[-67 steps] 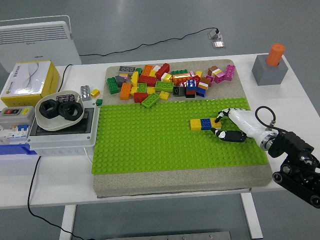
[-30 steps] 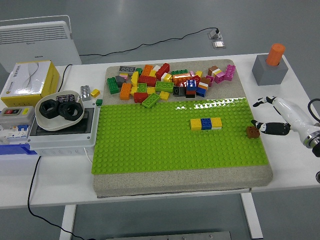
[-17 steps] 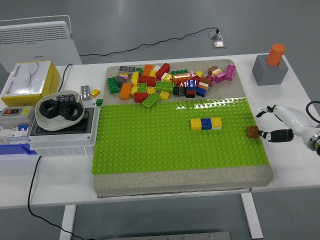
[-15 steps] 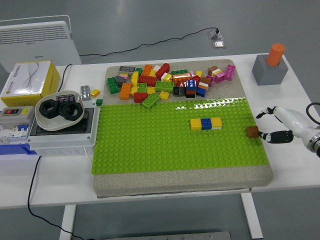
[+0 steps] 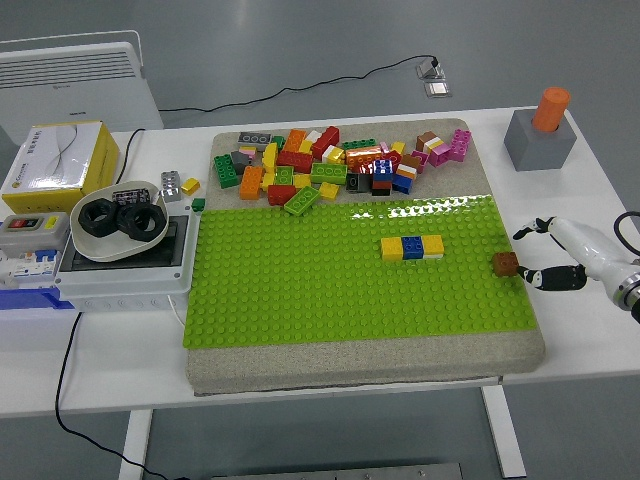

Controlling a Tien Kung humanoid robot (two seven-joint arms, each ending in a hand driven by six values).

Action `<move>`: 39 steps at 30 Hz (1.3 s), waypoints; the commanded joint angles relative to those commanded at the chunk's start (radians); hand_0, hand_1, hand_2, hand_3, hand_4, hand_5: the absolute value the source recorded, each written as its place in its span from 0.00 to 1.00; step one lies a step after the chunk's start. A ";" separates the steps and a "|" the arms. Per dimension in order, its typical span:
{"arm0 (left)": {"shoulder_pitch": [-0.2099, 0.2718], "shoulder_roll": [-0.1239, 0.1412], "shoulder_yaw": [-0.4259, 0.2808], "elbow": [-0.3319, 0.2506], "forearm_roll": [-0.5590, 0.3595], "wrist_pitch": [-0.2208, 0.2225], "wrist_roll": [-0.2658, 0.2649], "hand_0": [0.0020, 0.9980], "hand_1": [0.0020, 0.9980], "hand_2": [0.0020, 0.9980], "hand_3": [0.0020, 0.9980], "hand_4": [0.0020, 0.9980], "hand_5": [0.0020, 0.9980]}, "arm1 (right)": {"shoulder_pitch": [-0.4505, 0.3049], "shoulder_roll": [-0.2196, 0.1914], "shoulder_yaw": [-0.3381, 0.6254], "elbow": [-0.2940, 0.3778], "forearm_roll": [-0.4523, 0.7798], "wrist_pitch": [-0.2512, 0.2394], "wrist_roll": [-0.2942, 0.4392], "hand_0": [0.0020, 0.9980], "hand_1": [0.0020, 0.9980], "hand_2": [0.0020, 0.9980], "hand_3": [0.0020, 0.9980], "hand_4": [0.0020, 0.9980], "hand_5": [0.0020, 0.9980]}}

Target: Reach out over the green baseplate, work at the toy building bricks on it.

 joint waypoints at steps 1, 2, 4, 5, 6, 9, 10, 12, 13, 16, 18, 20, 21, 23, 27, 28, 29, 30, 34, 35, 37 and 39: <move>-0.001 0.000 0.003 0.000 0.000 0.002 0.001 0.61 0.41 0.57 0.70 1.00 1.00 | -0.001 0.001 0.000 0.000 0.001 -0.001 0.001 0.85 0.83 0.82 0.70 0.70 0.13; -0.001 0.000 0.005 0.000 0.001 0.003 0.003 0.61 0.41 0.57 0.70 1.00 1.00 | -0.001 0.002 0.000 0.000 0.001 -0.002 0.002 0.85 0.83 0.82 0.70 0.70 0.13; -0.003 0.000 0.008 0.000 0.006 0.004 0.006 0.61 0.41 0.57 0.70 1.00 1.00 | -0.004 0.004 0.002 0.000 0.002 -0.003 0.003 0.85 0.83 0.82 0.70 0.69 0.12; -0.004 0.000 0.009 0.000 0.008 0.005 0.007 0.61 0.41 0.57 0.70 1.00 1.00 | -0.006 0.006 0.005 0.001 0.002 -0.004 0.004 0.85 0.83 0.82 0.70 0.69 0.12; -0.005 0.001 0.009 0.000 0.010 0.005 0.007 0.61 0.41 0.57 0.70 1.00 1.00 | -0.008 0.007 0.008 0.001 0.002 -0.004 0.004 0.85 0.83 0.82 0.70 0.69 0.12; -0.006 0.002 0.009 0.000 0.015 0.006 0.007 0.61 0.41 0.57 0.70 1.00 1.00 | -0.015 0.009 0.015 0.003 0.002 -0.004 0.006 0.85 0.83 0.82 0.70 0.69 0.12; -0.007 0.002 0.008 0.000 0.016 0.006 0.007 0.62 0.41 0.57 0.70 1.00 1.00 | -0.016 0.009 0.016 0.003 0.002 -0.004 0.006 0.85 0.83 0.82 0.70 0.68 0.11; -0.007 0.003 0.008 0.000 0.017 0.006 0.006 0.62 0.41 0.57 0.70 1.00 1.00 | -0.017 0.009 0.016 0.006 0.001 -0.005 0.005 0.85 0.83 0.82 0.70 0.68 0.11; -0.007 0.003 0.006 0.000 0.018 0.006 0.006 0.62 0.41 0.57 0.70 1.00 1.00 | -0.017 0.008 0.017 0.008 0.001 -0.005 0.005 0.85 0.83 0.82 0.70 0.68 0.11; -0.006 0.003 0.005 0.000 0.020 0.005 0.006 0.62 0.41 0.57 0.70 0.99 1.00 | -0.015 0.006 0.019 0.013 0.000 -0.006 0.003 0.85 0.82 0.82 0.70 0.69 0.11; -0.005 0.003 0.004 0.000 0.021 0.005 0.006 0.62 0.41 0.57 0.70 0.99 1.00 | -0.014 0.005 0.019 0.016 -0.001 -0.006 0.002 0.85 0.82 0.82 0.70 0.69 0.11; -0.005 0.004 0.006 0.000 0.021 0.004 0.006 0.62 0.41 0.57 0.70 0.99 1.00 | -0.012 0.003 0.020 0.018 -0.001 -0.006 0.001 0.85 0.82 0.82 0.70 0.69 0.11; -0.005 0.004 0.007 0.000 0.020 0.003 0.007 0.62 0.41 0.57 0.70 0.99 1.00 | -0.012 0.002 0.021 0.019 -0.001 -0.007 0.001 0.85 0.82 0.82 0.70 0.69 0.11; -0.004 0.004 0.011 0.000 0.015 0.002 0.007 0.61 0.41 0.57 0.70 0.99 1.00 | -0.011 0.000 0.023 0.022 -0.002 -0.007 0.000 0.85 0.82 0.82 0.70 0.68 0.10; -0.001 0.002 0.018 0.000 0.003 0.001 0.006 0.61 0.41 0.57 0.70 0.99 1.00 | -0.008 -0.005 0.017 0.023 -0.002 -0.008 -0.001 0.85 0.82 0.82 0.70 0.68 0.10; 0.000 0.002 0.017 0.000 0.002 0.001 0.006 0.61 0.41 0.56 0.70 0.99 1.00 | -0.007 -0.007 0.014 0.024 -0.002 -0.008 -0.002 0.84 0.82 0.82 0.70 0.68 0.10; 0.000 0.001 0.016 0.000 0.001 0.000 0.006 0.61 0.41 0.56 0.70 0.99 1.00 | -0.006 -0.009 0.012 0.024 -0.003 -0.007 -0.003 0.84 0.82 0.82 0.70 0.68 0.10; 0.001 0.001 0.016 0.000 0.001 0.000 0.006 0.61 0.41 0.56 0.70 0.99 1.00 | -0.005 -0.010 0.010 0.024 -0.004 -0.007 -0.004 0.84 0.82 0.82 0.70 0.68 0.10; 0.003 0.000 0.010 0.000 0.005 -0.006 0.006 0.61 0.41 0.57 0.70 0.99 1.00 | -0.002 -0.016 0.006 0.027 -0.005 -0.006 -0.006 0.85 0.82 0.81 0.70 0.68 0.09; 0.004 0.000 0.003 0.000 0.010 -0.009 0.005 0.61 0.41 0.57 0.70 0.99 1.00 | -0.001 -0.016 0.006 0.027 -0.006 -0.006 -0.006 0.85 0.82 0.81 0.70 0.68 0.09; 0.005 -0.001 -0.016 0.000 0.025 -0.016 0.003 0.61 0.41 0.57 0.70 0.99 1.00 | -0.004 -0.016 0.011 0.028 -0.006 -0.006 -0.007 0.85 0.82 0.81 0.70 0.68 0.09; 0.006 -0.002 -0.030 0.000 0.035 -0.021 0.002 0.61 0.41 0.57 0.70 0.99 1.00 | -0.010 -0.016 0.024 0.029 -0.006 -0.006 -0.008 0.85 0.82 0.81 0.70 0.68 0.09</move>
